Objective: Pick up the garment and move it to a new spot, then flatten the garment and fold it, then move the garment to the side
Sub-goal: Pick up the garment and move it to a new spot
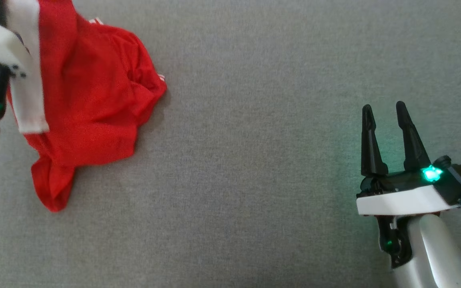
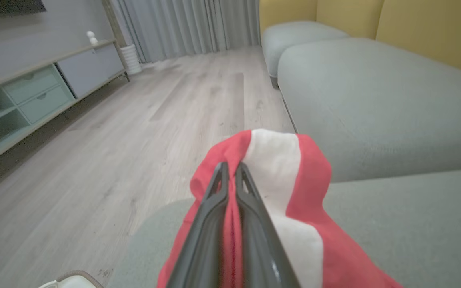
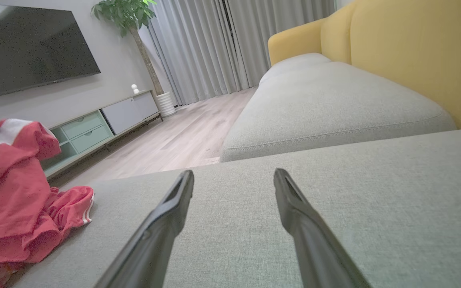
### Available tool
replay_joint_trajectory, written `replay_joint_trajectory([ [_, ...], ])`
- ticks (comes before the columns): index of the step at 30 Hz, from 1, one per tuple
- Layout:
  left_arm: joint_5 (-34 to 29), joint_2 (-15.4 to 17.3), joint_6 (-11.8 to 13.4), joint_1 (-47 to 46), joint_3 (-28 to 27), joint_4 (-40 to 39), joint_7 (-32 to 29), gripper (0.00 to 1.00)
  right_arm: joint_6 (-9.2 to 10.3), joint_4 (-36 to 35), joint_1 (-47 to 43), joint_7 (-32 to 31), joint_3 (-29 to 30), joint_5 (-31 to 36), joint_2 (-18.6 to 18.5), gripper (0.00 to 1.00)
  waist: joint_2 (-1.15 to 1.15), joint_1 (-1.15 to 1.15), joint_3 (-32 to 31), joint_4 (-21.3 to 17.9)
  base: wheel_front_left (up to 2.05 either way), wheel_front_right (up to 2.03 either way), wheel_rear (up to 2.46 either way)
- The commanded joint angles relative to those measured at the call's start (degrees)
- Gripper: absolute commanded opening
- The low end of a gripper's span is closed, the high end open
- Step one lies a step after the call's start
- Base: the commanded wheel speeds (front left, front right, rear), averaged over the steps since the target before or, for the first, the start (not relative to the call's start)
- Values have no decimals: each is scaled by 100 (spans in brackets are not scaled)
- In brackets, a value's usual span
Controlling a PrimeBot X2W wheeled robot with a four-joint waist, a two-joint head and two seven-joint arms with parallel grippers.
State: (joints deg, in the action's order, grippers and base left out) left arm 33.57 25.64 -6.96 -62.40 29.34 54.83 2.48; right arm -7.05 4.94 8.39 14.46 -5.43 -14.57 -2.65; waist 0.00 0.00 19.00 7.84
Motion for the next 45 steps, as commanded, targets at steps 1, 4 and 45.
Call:
replay_joint_trajectory([
  [1,3,272,72,-306,-234,-155,166,0,-44,-151,33,54,-158,-52,-22,100,0,0,-183,-19,0,0,0],
  [4,52,194,73,-432,-315,-277,551,0,-44,-111,-9,54,-187,-165,-22,100,0,0,-436,-71,0,0,0],
  [45,996,-1895,788,1099,79,-2544,893,0,-44,-240,159,54,-322,-1037,-22,100,0,0,-761,-2346,0,0,0],
])
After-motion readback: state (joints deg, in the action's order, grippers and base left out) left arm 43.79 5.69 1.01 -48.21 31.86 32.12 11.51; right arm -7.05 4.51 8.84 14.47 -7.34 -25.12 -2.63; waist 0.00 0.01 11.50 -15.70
